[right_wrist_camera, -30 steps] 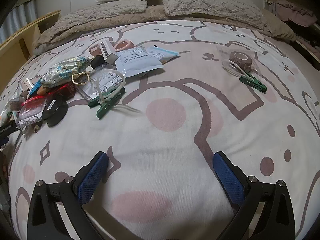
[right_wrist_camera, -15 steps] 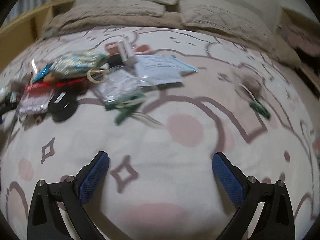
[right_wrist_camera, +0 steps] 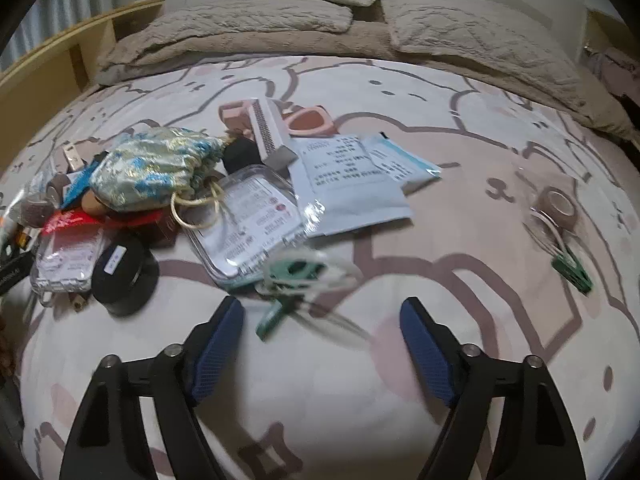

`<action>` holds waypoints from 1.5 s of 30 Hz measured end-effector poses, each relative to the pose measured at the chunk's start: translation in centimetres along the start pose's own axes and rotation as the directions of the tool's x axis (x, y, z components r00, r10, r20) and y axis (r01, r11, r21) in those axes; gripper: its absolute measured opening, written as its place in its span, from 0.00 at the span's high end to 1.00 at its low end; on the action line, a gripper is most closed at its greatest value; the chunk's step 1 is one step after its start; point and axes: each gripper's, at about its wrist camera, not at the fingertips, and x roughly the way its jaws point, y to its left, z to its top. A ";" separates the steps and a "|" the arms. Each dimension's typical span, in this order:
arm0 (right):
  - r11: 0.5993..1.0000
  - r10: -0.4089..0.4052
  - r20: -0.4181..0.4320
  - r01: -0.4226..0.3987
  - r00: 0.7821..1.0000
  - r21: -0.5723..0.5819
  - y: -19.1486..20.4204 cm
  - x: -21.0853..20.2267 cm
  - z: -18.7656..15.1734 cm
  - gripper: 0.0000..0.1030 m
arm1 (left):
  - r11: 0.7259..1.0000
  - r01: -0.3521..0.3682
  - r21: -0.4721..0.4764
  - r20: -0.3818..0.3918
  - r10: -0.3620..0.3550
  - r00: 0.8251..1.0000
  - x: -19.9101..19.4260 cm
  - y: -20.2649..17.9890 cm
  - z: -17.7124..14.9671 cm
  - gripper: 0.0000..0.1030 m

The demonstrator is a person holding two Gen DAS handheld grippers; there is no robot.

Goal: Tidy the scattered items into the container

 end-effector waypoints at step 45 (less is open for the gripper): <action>0.977 0.197 0.007 -0.195 0.980 -0.086 3.1 -9.9 -9.3 0.96 | 0.966 0.247 0.072 -0.059 -0.244 0.968 -10.3 -1.2 -9.7 0.77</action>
